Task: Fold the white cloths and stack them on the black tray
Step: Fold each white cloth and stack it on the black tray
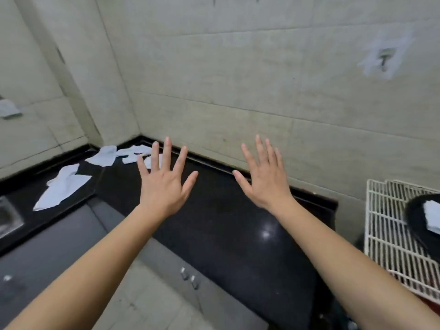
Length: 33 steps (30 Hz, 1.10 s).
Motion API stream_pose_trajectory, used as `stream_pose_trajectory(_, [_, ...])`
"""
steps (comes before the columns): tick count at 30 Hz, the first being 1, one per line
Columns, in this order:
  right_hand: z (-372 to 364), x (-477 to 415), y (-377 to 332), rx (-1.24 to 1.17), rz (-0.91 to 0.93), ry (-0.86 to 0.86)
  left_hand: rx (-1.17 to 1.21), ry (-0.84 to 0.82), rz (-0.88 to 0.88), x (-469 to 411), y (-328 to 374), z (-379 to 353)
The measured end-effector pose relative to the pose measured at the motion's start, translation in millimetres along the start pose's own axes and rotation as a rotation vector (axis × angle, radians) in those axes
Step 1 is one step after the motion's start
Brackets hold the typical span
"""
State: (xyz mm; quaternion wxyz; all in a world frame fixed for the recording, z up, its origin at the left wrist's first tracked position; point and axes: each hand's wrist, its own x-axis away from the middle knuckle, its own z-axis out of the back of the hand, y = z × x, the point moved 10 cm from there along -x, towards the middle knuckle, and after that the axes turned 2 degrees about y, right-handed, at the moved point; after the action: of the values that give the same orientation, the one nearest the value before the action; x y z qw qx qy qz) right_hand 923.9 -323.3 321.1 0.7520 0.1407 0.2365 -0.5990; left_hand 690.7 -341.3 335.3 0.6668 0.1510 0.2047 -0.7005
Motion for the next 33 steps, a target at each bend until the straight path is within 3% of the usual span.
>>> stream_pose_trajectory(4, [-40.6,-31.6,-157.3,-0.024,0.105,-0.043,-0.058,-0.081,0.101,34.3,-163.8,-10.8])
stream_pose_trajectory(12, [-100.8,-87.4,-373.9,-0.08,0.306,-0.12,-0.096,-0.162,0.299,68.9,-383.1,-30.5])
stream_pose_trajectory(21, [-223.8,-146.9,-476.0,-0.111,0.4,-0.222,-0.136,-0.325,0.373,58.9,-490.3,-131.0])
stream_pose_trajectory(33, [-361.1,-342.9,-573.5,-0.218,0.487,-0.309,-0.147,-0.317,0.529,-94.0,-638.5,-207.8])
